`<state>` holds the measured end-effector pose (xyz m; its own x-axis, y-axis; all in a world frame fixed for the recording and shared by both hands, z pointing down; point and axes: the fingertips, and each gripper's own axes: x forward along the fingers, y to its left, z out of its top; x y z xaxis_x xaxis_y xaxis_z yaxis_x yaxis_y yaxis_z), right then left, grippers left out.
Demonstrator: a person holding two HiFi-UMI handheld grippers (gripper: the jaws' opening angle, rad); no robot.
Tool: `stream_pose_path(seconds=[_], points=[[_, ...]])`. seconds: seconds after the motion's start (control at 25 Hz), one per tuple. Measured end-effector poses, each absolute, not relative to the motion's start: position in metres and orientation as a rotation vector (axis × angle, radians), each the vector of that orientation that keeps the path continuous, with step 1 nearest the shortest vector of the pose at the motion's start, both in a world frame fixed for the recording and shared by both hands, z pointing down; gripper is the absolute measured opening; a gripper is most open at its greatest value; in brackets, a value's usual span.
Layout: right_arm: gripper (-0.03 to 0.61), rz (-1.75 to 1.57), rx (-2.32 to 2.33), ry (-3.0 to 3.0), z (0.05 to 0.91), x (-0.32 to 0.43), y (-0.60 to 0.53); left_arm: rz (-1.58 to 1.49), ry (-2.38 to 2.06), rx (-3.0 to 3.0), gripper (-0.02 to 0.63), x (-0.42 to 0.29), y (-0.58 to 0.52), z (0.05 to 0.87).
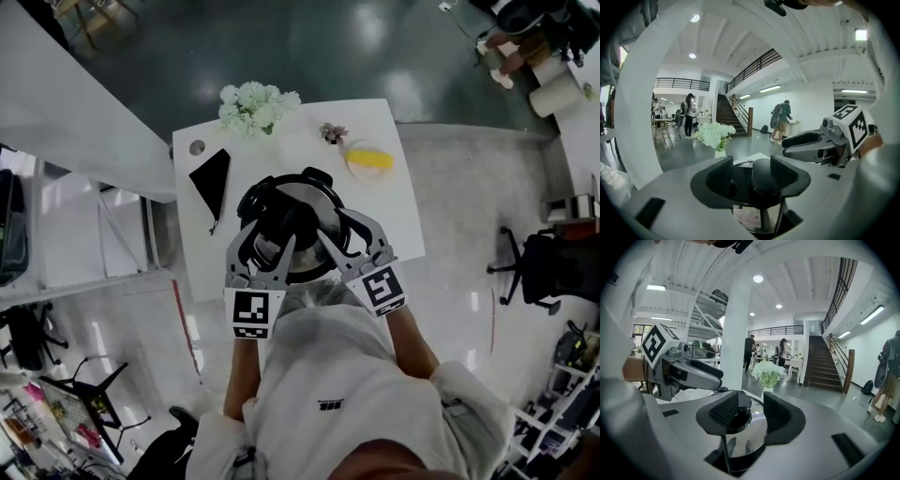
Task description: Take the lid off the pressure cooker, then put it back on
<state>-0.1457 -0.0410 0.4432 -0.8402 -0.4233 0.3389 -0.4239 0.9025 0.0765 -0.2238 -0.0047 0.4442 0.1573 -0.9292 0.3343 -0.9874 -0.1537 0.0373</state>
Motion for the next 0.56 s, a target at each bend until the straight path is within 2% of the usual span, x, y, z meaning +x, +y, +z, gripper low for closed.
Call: stream_pose_path(seconds=[0.56], points=[[0.172, -0.014, 0.631, -2.823, 0.436, -0.116, -0.034, 0.329, -2.191, 2.081, 0.235, -0.198, 0.01, 0.422]])
